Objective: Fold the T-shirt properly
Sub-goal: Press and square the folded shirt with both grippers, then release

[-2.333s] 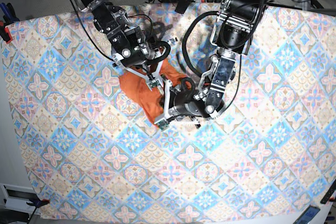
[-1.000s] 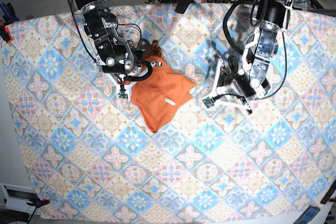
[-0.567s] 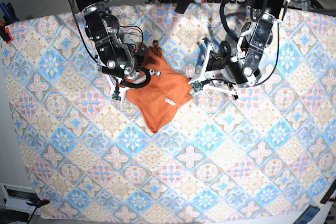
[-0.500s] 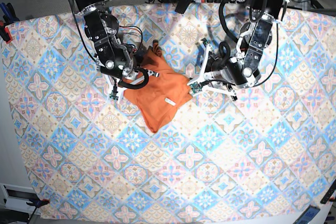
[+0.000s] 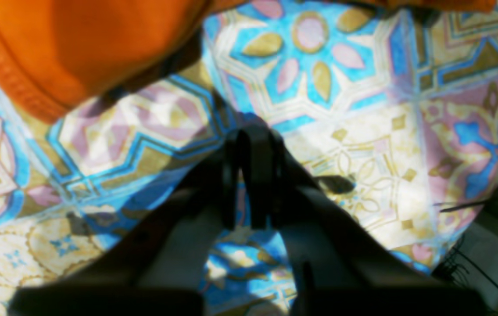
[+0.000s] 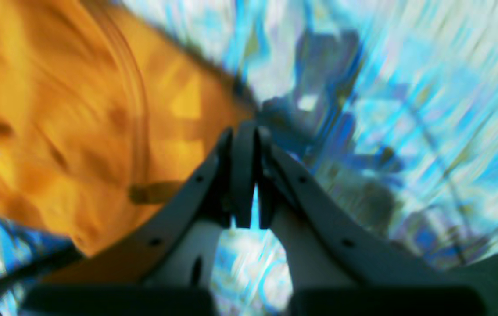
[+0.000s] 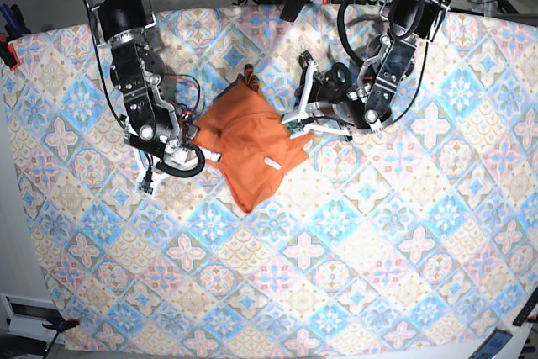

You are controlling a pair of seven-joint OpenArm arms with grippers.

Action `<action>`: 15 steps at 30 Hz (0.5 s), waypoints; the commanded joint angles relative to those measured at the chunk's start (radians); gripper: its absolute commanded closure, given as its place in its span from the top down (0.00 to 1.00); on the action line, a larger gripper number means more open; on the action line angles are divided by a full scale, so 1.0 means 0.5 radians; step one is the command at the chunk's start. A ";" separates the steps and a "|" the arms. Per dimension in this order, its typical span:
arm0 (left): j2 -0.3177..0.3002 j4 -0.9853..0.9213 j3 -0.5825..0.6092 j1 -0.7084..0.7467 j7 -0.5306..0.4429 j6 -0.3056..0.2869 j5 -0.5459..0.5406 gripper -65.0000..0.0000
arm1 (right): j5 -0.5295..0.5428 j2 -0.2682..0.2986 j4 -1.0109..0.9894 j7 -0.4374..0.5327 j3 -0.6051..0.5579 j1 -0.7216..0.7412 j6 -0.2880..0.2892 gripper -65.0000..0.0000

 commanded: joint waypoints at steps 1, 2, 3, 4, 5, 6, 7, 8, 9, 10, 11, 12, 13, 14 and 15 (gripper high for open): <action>0.013 0.016 0.002 -0.046 0.020 0.009 0.023 0.05 | 0.004 0.018 0.023 0.006 0.004 0.064 -0.007 0.01; 0.034 0.009 -0.004 -0.068 0.020 0.009 0.026 0.05 | 0.007 0.051 -0.014 0.006 -0.002 0.097 -0.007 0.01; 0.040 0.006 -0.004 -0.080 0.024 0.009 0.029 0.05 | 0.013 0.067 -0.069 0.006 -0.002 0.134 -0.007 0.01; 0.040 0.006 -0.007 -0.092 0.027 0.009 0.029 0.05 | 0.016 0.067 -0.140 0.006 0.007 0.171 -0.007 0.01; 0.047 0.006 -0.007 -0.105 0.027 0.009 0.029 0.05 | 0.016 0.067 -0.204 0.006 0.010 0.195 -0.007 0.01; 0.047 0.006 -0.007 -0.120 0.027 0.009 0.029 0.05 | 0.013 0.067 -0.275 0.006 0.010 0.211 -0.007 0.01; 0.050 0.006 -0.007 -0.126 0.027 0.009 0.041 0.05 | 0.013 0.067 -0.343 0.007 0.010 0.220 0.043 0.01; 0.050 0.006 -0.007 -0.135 0.027 0.009 0.057 0.05 | 0.013 0.067 -0.398 0.065 0.010 0.220 0.111 0.01; 0.053 0.006 -0.010 -0.138 0.024 0.009 0.078 0.05 | 0.010 0.067 -0.453 0.124 0.007 0.220 0.169 0.01; 0.056 0.006 -0.010 -0.138 0.020 0.009 0.096 0.05 | 0.010 0.067 -0.511 0.182 0.007 0.220 0.206 0.01; 0.071 0.006 -0.010 -0.151 0.020 0.009 0.112 0.05 | 0.010 0.067 -0.567 0.228 0.004 0.220 0.237 0.01; 0.096 0.006 -0.010 -0.166 0.020 0.009 0.112 0.05 | 0.010 0.067 -0.613 0.262 -0.002 0.220 0.273 0.01; 0.108 0.000 -0.010 -0.175 0.020 0.009 0.112 0.05 | 0.010 0.067 -0.643 0.293 -0.002 0.220 0.313 0.01; 0.117 -0.024 -0.010 -0.178 0.020 0.009 0.112 0.05 | 0.010 0.067 -0.671 0.329 -0.005 0.217 0.359 0.01; 0.123 -0.061 -0.010 -0.181 0.014 0.009 0.112 0.05 | 0.010 0.067 -0.689 0.375 -0.005 0.211 0.408 0.01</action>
